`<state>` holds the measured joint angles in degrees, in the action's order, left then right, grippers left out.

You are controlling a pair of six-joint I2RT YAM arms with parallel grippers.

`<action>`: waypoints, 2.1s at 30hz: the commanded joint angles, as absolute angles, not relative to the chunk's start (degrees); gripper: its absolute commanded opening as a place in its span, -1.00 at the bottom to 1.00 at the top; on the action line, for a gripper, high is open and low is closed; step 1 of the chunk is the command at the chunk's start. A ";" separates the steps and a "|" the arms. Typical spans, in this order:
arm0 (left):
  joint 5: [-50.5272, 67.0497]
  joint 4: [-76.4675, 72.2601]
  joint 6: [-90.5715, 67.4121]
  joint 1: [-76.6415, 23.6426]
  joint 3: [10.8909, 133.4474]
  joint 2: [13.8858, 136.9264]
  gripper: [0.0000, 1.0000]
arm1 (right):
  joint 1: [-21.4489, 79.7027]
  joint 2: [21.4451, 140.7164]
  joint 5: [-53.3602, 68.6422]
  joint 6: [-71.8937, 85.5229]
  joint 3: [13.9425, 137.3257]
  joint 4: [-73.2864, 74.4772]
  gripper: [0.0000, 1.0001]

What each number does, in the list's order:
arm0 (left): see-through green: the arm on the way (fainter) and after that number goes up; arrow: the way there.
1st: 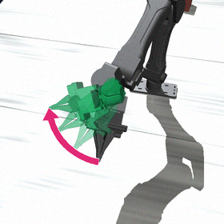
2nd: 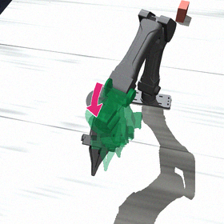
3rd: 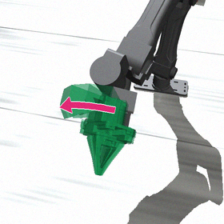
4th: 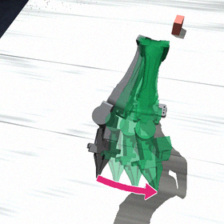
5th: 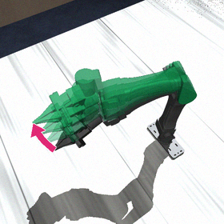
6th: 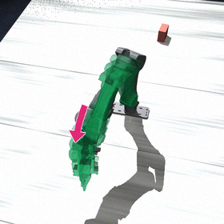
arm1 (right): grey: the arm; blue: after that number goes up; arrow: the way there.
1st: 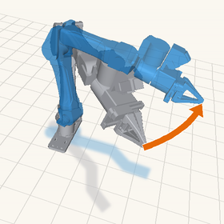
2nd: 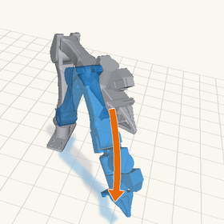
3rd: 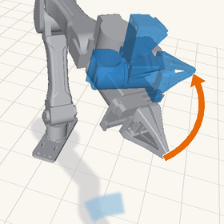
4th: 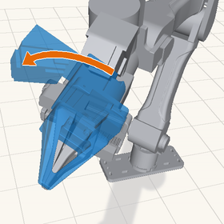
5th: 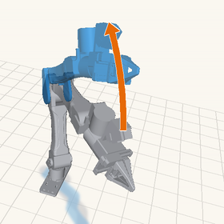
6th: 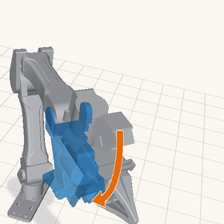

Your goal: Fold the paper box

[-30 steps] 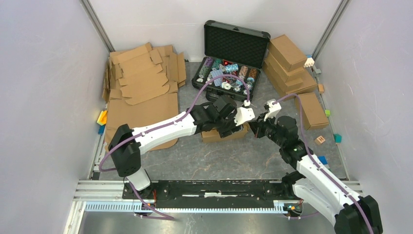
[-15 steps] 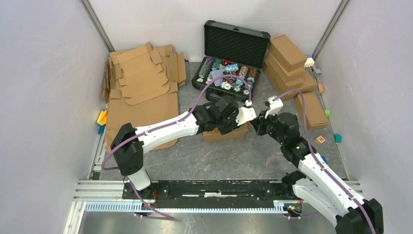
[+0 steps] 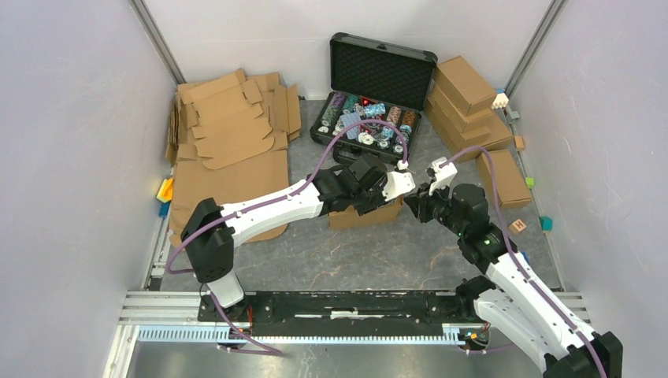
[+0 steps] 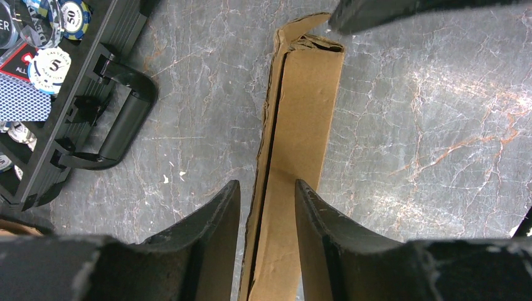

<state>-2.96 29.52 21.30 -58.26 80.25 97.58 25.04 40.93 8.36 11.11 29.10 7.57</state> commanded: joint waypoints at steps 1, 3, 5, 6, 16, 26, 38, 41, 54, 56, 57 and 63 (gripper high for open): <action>-3.52 31.03 22.50 -58.42 80.33 98.61 -0.11 | 25.31 43.82 15.39 8.90 32.29 2.73 -0.54; -3.35 31.03 22.48 -58.45 80.34 98.32 -0.11 | 25.26 45.38 14.93 8.93 33.00 2.01 -0.53; -3.17 31.03 22.37 -58.45 80.38 98.14 -0.11 | 25.31 46.80 14.10 9.05 33.64 1.91 -0.57; -3.18 31.05 22.36 -58.45 80.33 98.09 -0.11 | 25.31 47.43 13.98 9.15 33.79 1.74 -0.64; -1.22 29.71 21.29 -58.37 79.64 96.82 -0.10 | 25.31 47.74 11.81 9.67 33.62 2.08 -0.71; -2.41 30.94 21.00 -58.35 80.65 97.87 -0.11 | 25.27 45.26 5.23 7.00 37.35 9.54 -0.46; -2.38 31.29 20.76 -58.36 81.01 97.97 -0.11 | 25.29 51.05 12.18 7.99 36.65 5.07 -0.30; -2.35 31.38 20.66 -58.36 81.06 98.08 -0.11 | 25.30 51.65 12.24 7.97 36.50 5.05 -0.35; -2.89 31.64 19.96 -58.10 81.30 98.47 -0.12 | 25.21 43.51 5.93 9.09 32.72 5.27 -0.27; -2.15 31.64 19.53 -57.72 81.32 98.48 -0.13 | 24.99 42.22 4.10 9.43 31.42 5.34 -0.27; -1.90 31.64 19.40 -57.57 81.30 98.37 -0.12 | 24.81 41.66 3.52 9.65 30.71 5.14 -0.26; -1.58 31.82 19.33 -57.39 81.39 98.63 -0.12 | 23.23 39.33 0.57 12.95 25.72 -0.26 0.25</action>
